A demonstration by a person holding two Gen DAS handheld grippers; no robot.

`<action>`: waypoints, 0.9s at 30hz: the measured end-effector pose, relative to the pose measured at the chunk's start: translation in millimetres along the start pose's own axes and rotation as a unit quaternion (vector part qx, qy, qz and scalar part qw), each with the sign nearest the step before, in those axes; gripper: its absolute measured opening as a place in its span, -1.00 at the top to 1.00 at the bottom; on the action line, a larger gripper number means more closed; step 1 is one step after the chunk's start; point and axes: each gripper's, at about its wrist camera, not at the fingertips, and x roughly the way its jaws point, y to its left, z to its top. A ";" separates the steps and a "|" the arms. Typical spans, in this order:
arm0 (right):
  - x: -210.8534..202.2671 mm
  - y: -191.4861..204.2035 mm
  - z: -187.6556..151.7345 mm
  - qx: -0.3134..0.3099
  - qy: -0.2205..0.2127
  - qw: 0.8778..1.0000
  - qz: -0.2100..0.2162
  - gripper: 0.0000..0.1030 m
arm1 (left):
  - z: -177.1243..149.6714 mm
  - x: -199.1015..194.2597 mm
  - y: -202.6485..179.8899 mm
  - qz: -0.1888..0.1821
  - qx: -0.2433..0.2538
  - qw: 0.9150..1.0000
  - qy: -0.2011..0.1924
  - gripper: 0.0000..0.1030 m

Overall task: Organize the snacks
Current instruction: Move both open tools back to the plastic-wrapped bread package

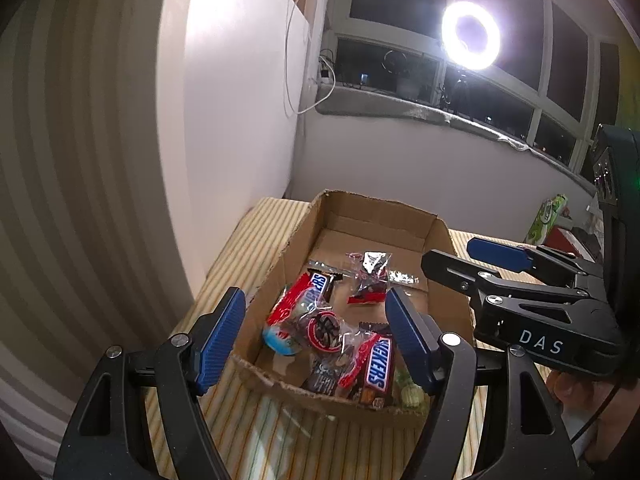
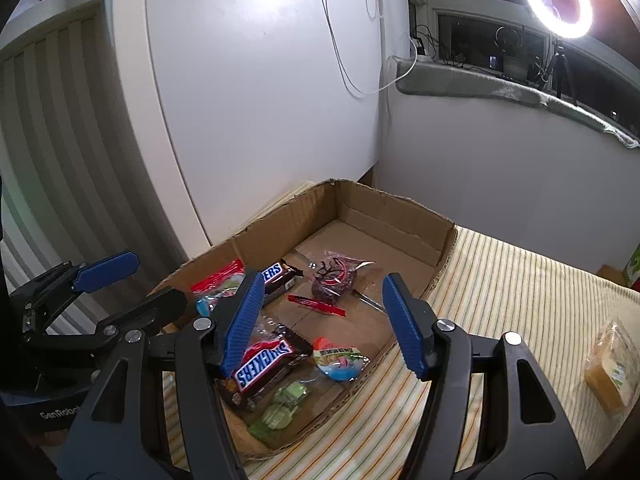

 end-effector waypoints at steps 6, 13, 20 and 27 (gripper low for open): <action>-3.7 7.5 2.0 -0.005 -0.003 1.000 0.004 -0.25 | -0.4 -8.8 4.1 0.007 -0.001 1.000 -0.007 -0.40; -5.7 4.0 -3.8 0.002 -0.004 1.000 0.008 -0.25 | -1.5 -9.2 1.5 0.009 0.000 1.000 -0.006 -0.40; -20.4 -25.3 -23.2 0.030 -0.008 1.000 0.000 -0.25 | -1.4 -7.0 -16.3 0.005 0.014 1.000 0.000 -0.40; -66.9 -89.7 -51.7 0.084 -0.028 0.995 -0.040 -0.25 | -4.1 -6.7 -70.1 -0.015 0.052 0.999 0.007 -0.40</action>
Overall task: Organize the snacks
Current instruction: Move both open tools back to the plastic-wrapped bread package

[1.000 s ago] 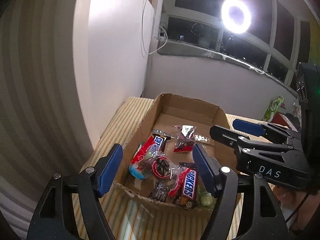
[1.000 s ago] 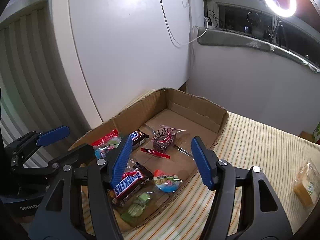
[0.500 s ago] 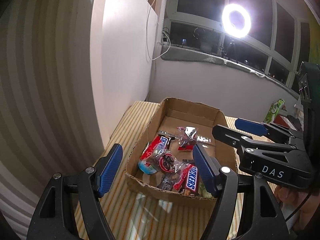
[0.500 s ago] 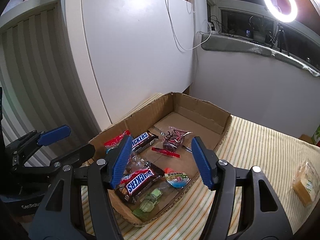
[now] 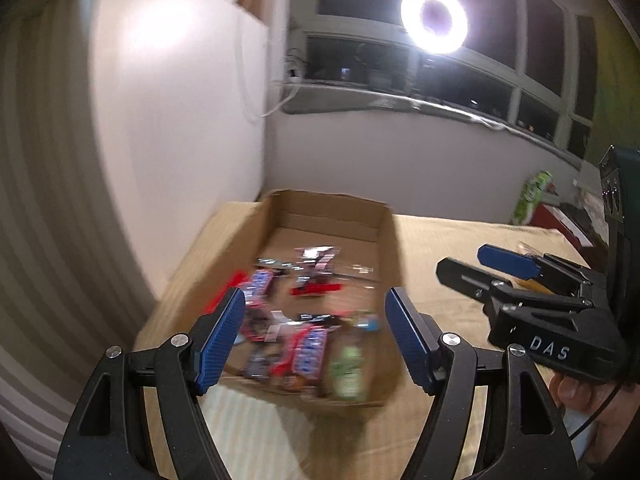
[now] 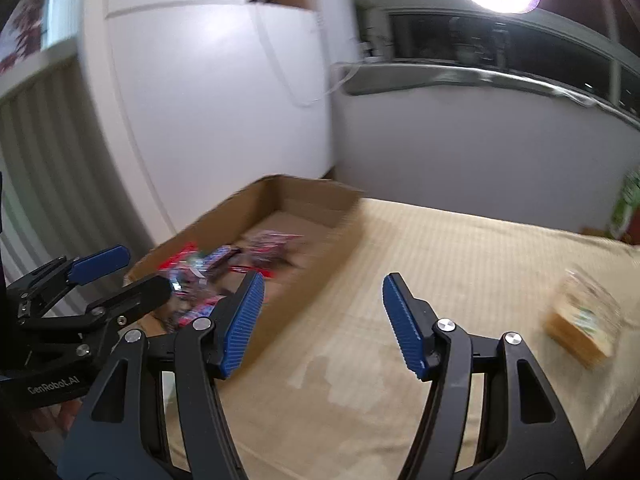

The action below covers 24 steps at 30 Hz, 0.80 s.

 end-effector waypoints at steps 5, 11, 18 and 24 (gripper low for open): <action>-52.9 -60.4 -18.0 0.044 -0.024 0.998 -0.045 -0.26 | 4.2 -4.9 -66.8 -0.032 0.049 0.998 -0.004 -0.40; -141.6 -143.3 -56.1 0.115 -0.052 0.982 -0.143 -0.38 | 4.7 -30.6 -161.5 -0.099 0.120 0.987 -0.030 -0.41; -196.0 -173.2 -81.8 0.150 -0.078 0.971 -0.171 -0.38 | -8.2 -55.1 -228.2 -0.149 0.179 0.972 -0.043 -0.41; -200.7 -175.4 -85.0 0.152 -0.084 0.973 -0.154 -0.39 | -9.6 -62.9 -244.5 -0.144 0.202 0.968 -0.047 -0.41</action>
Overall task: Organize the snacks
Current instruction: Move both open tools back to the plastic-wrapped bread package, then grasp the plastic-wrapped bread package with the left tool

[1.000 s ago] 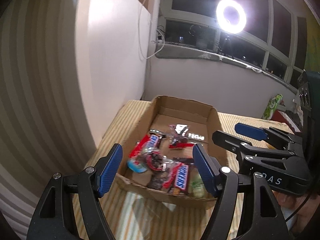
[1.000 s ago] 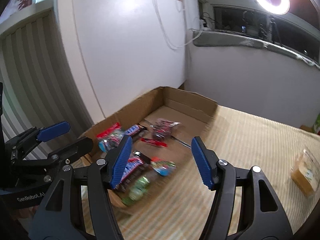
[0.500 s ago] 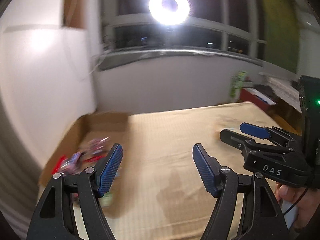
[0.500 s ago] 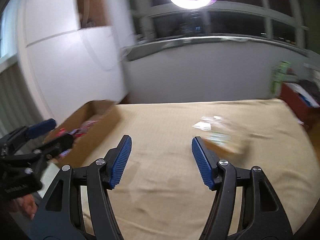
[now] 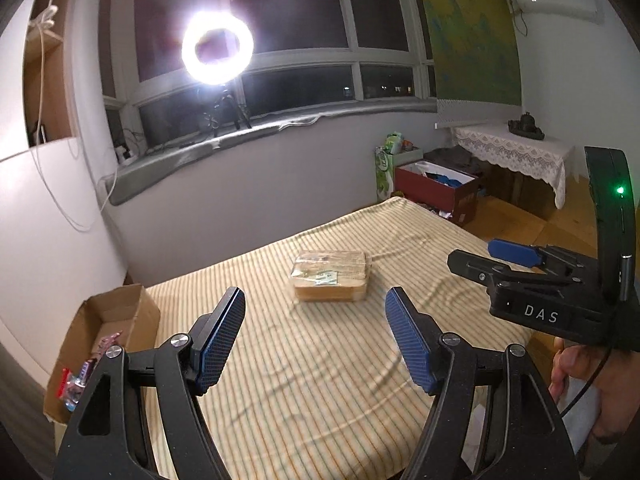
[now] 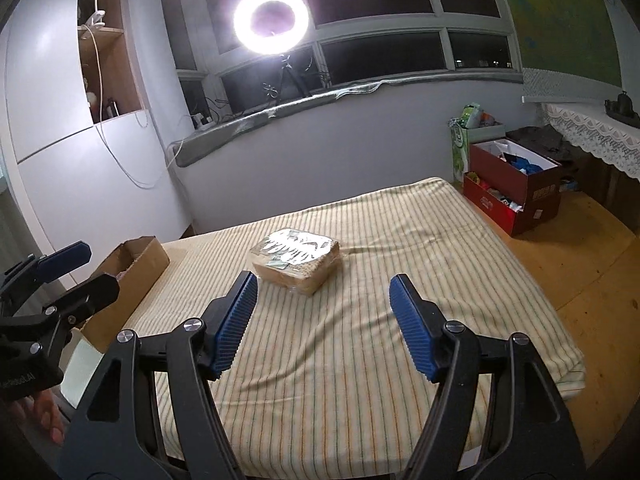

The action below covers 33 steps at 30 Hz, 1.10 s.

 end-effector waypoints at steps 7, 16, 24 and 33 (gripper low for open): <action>28.1 -0.1 -0.5 -0.002 0.017 1.000 0.010 -0.46 | 3.5 13.6 -0.2 0.006 -0.003 1.000 0.013 -0.41; 127.8 -29.5 23.0 0.023 0.096 0.995 0.004 -0.66 | 9.2 124.8 47.2 -0.023 -0.084 0.992 0.095 -0.55; 191.1 -28.7 44.0 0.019 0.135 0.991 0.007 -0.84 | 28.5 226.3 88.3 -0.056 -0.156 0.974 0.151 -0.55; 197.8 -22.0 29.8 0.020 0.148 0.989 0.018 -0.84 | 21.4 244.5 85.8 -0.104 -0.166 0.968 0.159 -0.55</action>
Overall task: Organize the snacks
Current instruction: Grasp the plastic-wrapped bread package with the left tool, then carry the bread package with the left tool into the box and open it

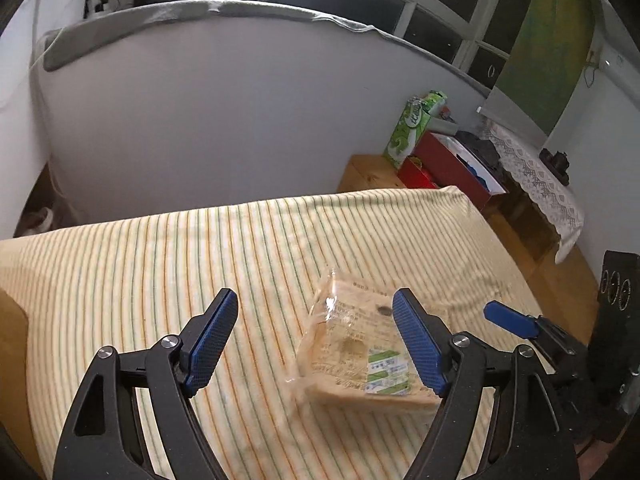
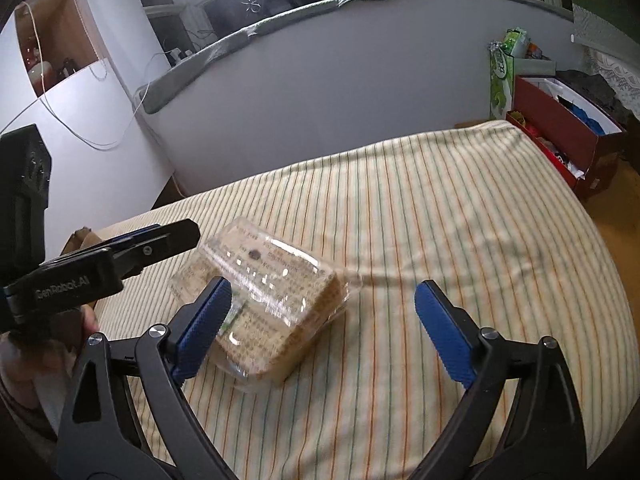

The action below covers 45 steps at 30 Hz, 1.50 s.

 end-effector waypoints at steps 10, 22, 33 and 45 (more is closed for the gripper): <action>13.0 9.2 -13.2 0.003 0.025 0.999 0.028 -0.36 | 4.1 27.1 1.3 -0.050 0.013 0.998 0.046 -0.51; 6.2 13.6 -19.7 0.003 0.018 0.999 0.038 -0.01 | -6.3 28.7 -2.9 -0.074 0.000 0.996 0.047 0.08; -43.2 54.5 -78.2 -0.034 0.004 0.998 0.043 0.00 | -77.6 -38.1 -6.3 -0.059 -0.042 0.997 0.024 0.08; -127.3 109.2 -49.9 -0.094 -0.091 0.991 0.028 0.00 | -72.8 -110.2 -19.5 -0.054 -0.038 0.997 -0.048 0.08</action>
